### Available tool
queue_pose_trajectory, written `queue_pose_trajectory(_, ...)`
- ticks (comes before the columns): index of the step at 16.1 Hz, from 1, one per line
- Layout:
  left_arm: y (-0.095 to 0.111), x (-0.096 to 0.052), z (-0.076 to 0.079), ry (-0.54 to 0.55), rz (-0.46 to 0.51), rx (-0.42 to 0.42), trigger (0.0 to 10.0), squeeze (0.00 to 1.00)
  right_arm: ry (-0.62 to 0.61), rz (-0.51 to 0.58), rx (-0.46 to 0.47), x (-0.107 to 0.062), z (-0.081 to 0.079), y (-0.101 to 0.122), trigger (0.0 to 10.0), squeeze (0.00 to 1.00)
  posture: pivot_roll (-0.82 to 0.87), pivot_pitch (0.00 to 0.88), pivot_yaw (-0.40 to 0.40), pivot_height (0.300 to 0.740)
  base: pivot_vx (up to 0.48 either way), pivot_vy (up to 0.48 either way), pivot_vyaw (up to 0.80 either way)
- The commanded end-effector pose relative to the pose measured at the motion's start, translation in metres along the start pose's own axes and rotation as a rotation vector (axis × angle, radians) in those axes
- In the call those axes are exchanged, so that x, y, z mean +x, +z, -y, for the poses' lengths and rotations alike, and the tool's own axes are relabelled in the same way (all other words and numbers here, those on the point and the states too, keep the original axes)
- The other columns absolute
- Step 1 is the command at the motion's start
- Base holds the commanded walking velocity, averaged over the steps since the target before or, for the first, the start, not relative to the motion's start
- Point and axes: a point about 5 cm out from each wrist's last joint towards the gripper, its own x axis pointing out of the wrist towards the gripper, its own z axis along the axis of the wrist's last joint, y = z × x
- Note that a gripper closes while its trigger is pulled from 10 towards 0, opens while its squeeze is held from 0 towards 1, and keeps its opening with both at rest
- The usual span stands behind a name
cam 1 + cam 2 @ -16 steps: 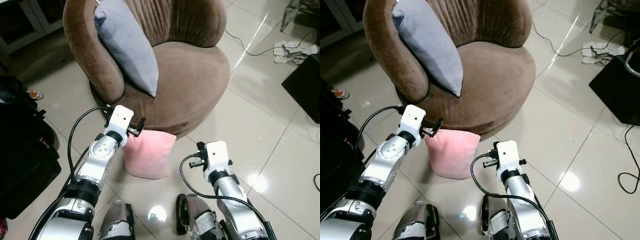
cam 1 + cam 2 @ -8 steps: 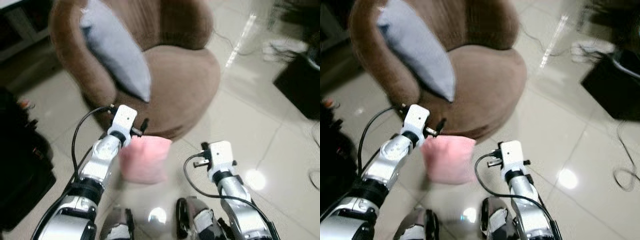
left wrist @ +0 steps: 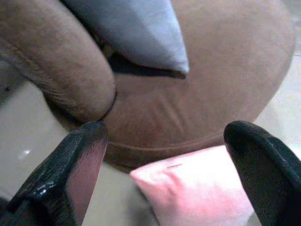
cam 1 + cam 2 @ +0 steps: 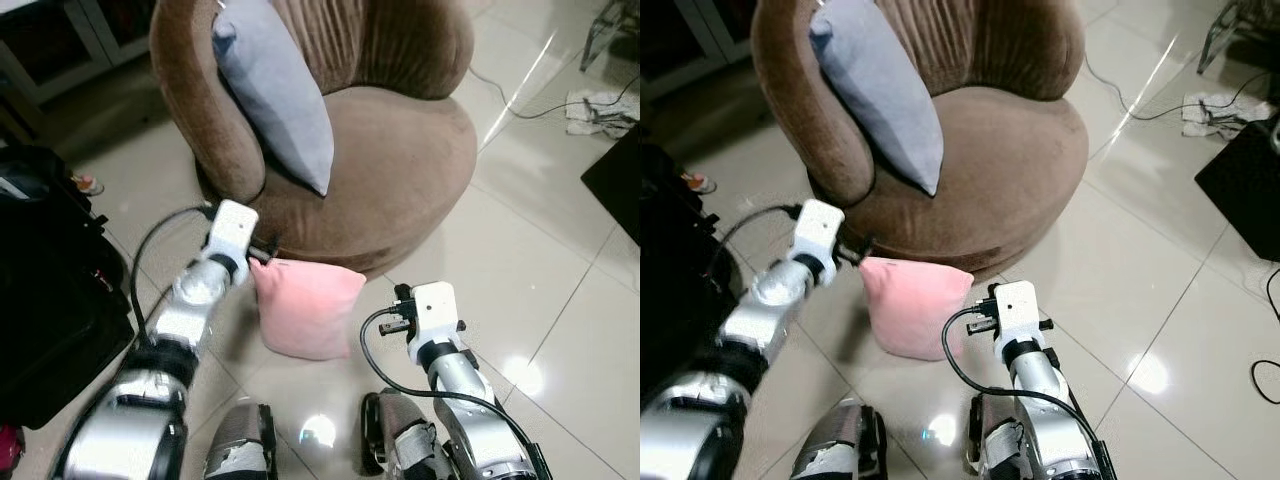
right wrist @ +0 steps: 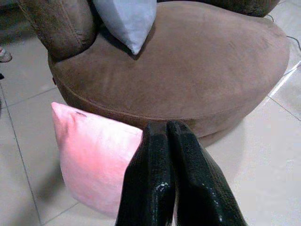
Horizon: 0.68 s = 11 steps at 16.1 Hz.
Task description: Move the pillow to the sofa from floor
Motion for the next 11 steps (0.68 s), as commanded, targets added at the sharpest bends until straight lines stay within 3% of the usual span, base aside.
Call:
queue_pose_trajectory(1,-0.006,-0.001,-0.001,0.002,-0.030,-0.013,10.0,0.00,-0.015,-0.025,0.002,-0.003,0.002,-0.007,10.0,0.00,-0.15,0.237,0.008,0.682,0.000,0.000,0.00)
queue_pose_trajectory(3,-0.001,0.001,0.002,-0.007,-0.004,-0.009,10.0,0.00,-0.037,-0.021,0.008,-0.002,0.006,-0.005,10.0,0.00,-0.15,0.236,0.007,0.682,0.000,0.000,0.00)
queue_pose_trajectory(6,-0.006,0.001,0.010,-0.021,-0.013,-0.078,10.0,0.00,-0.044,-0.018,0.002,0.001,0.007,-0.002,10.0,0.00,-0.14,0.244,0.002,0.682,0.000,0.000,0.00)
queue_pose_trajectory(11,-0.009,-0.001,0.010,-0.032,-0.015,-0.039,10.0,0.00,-0.015,0.019,0.009,0.003,0.004,0.003,10.0,0.00,-0.13,0.256,-0.003,0.682,0.470,0.000,0.00)
